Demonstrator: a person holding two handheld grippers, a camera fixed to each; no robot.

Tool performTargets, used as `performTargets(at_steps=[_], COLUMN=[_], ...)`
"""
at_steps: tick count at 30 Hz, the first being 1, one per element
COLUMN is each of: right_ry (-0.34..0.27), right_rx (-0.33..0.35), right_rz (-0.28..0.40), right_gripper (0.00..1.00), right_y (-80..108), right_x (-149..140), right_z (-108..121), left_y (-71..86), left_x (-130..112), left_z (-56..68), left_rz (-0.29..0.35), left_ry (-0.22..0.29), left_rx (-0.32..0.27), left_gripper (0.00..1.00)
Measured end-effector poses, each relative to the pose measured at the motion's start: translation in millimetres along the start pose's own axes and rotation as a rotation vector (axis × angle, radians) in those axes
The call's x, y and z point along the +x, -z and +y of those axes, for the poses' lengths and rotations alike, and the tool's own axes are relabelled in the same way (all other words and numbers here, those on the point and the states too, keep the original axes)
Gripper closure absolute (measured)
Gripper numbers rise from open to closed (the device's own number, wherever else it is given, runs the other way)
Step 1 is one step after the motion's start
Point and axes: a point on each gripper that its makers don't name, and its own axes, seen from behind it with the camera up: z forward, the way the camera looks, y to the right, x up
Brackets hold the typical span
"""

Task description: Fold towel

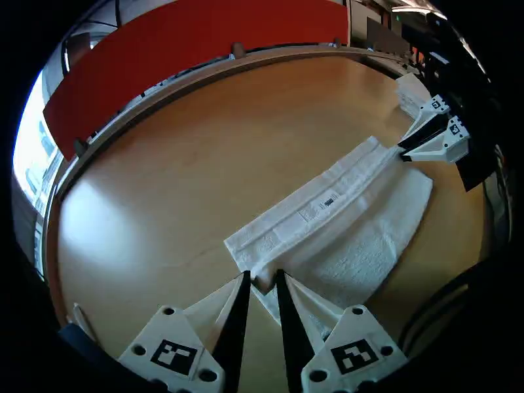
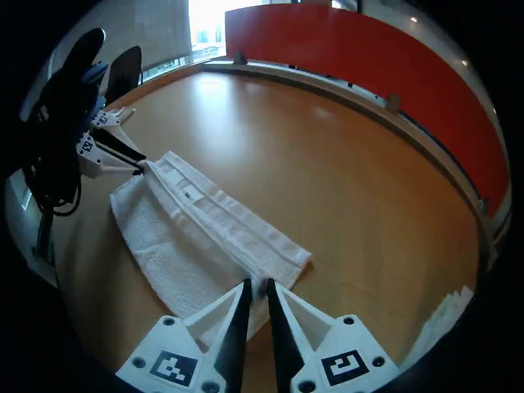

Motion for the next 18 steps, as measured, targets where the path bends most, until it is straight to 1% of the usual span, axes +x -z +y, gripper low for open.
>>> performTargets(at_steps=[4,6,10,12,14,16,18], right_ry=[0.001,0.002,0.006,0.009,0.012,0.014,0.016], right_rx=[-0.004,-0.011,-0.032,-0.047,-0.062,-0.075,-0.088], right_rz=[0.004,0.005,0.007,0.008,0.011,0.013,0.015], right_gripper=[0.81,0.77,0.64,0.50,0.36,0.34,0.29], right_y=[-0.8,-1.1,-2.3,-2.9,-3.2,-3.1,-2.8], right_x=[2.3,3.6,5.3,6.0,6.9,7.6,8.0], right_z=[3.0,5.8,12.9,17.3,21.5,25.4,29.6], left_y=[-1.9,-2.9,-4.9,-5.6,-5.8,-5.7,-5.4], left_x=[2.9,4.2,6.1,7.0,7.9,8.6,9.1], left_z=[-4.3,-6.7,-12.2,-15.2,-18.2,-20.6,-23.0], left_rz=[0.004,0.005,0.007,0.007,0.007,0.008,0.009], left_ry=[-0.010,-0.014,-0.022,-0.026,-0.029,-0.030,-0.030], left_rx=[0.013,0.020,0.037,0.048,0.060,0.070,0.078], left_gripper=[0.65,0.63,0.59,0.55,0.47,0.39,0.35])
